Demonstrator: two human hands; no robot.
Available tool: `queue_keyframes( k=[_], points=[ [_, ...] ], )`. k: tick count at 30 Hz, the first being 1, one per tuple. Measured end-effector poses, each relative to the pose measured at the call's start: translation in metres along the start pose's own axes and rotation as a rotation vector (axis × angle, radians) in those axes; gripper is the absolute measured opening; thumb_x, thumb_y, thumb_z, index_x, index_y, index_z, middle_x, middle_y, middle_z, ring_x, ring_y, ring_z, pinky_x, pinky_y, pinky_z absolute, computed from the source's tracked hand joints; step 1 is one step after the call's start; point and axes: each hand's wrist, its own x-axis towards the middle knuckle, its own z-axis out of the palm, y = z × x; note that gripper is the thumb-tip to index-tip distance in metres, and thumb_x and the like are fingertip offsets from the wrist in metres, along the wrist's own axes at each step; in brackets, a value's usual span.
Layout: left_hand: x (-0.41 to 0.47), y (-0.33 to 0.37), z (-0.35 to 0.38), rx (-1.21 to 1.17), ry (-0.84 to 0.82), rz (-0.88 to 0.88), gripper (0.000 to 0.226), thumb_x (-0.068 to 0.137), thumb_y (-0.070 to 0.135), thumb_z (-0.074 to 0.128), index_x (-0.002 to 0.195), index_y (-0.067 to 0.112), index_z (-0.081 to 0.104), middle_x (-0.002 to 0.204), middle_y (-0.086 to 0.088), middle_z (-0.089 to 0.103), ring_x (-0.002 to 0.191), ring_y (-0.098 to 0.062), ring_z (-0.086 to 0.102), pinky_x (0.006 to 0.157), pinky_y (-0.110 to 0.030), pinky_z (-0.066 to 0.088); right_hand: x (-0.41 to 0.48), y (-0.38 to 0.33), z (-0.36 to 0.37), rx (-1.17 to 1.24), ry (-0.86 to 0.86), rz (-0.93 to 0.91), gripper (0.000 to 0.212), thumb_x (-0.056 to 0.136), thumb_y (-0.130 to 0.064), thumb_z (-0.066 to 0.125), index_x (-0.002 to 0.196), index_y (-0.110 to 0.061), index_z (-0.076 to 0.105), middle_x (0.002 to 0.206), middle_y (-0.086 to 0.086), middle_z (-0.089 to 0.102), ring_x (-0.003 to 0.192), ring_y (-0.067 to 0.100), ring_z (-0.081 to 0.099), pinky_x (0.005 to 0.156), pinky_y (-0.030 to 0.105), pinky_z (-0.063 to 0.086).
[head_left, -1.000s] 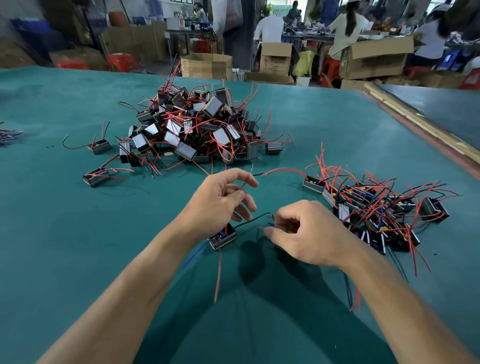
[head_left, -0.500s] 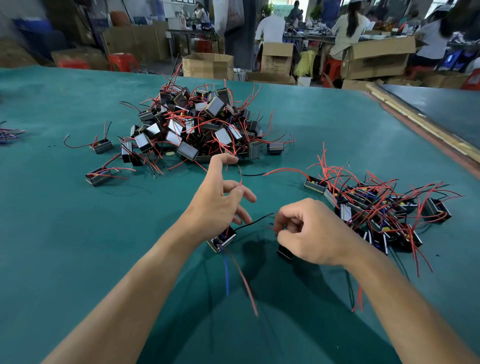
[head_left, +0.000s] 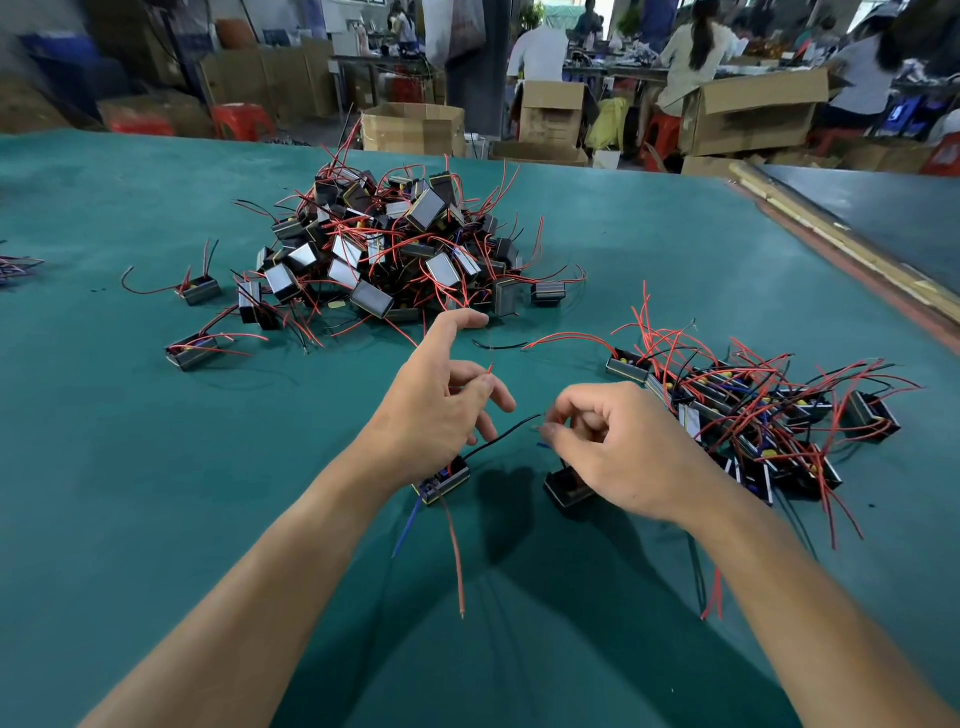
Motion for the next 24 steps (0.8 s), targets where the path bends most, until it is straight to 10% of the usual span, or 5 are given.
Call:
queue_keyframes(
  k=[9,14,19,24],
  points=[
    [-0.003,0.004,0.0,0.034,-0.049,0.002,0.034,0.097,0.0,0.047,0.118,0.027,0.045,0.077,-0.001,0.074,0.057,-0.017,0.061,0.054,-0.026,0.048,0.0,-0.001,-0.001,0.068,0.126,-0.015,0.018,0.087,-0.026,0.068,0.07,-0.023,0.062,0.06,-0.01,0.061,0.054,0.018,0.053,0.057,0.035,0.046],
    [-0.006,0.006,0.002,0.045,-0.03,0.037,0.036,0.095,-0.001,0.052,0.118,0.026,0.056,0.073,0.0,0.074,0.044,-0.011,0.038,0.044,-0.018,0.035,0.0,-0.003,-0.002,0.07,0.16,-0.018,0.02,0.088,-0.02,0.07,0.071,-0.026,0.061,0.066,-0.017,0.061,0.049,0.006,0.048,0.053,0.013,0.034],
    [-0.005,0.006,0.005,0.06,-0.103,0.014,0.044,0.095,-0.002,0.049,0.124,0.029,0.062,0.071,0.001,0.072,0.058,-0.034,0.04,0.056,-0.047,0.043,0.001,-0.007,-0.002,0.209,0.163,0.033,0.014,0.09,-0.011,0.066,0.083,-0.024,0.066,0.069,-0.01,0.066,0.054,0.021,0.065,0.059,0.039,0.056],
    [-0.006,0.006,0.008,0.02,-0.167,-0.003,0.052,0.094,-0.007,0.048,0.132,0.026,0.058,0.07,0.0,0.071,0.058,-0.022,0.036,0.056,-0.036,0.037,0.0,-0.01,-0.005,0.298,0.132,0.075,0.02,0.092,-0.004,0.061,0.078,-0.017,0.065,0.067,-0.005,0.068,0.055,0.018,0.071,0.061,0.049,0.061]
  ],
)
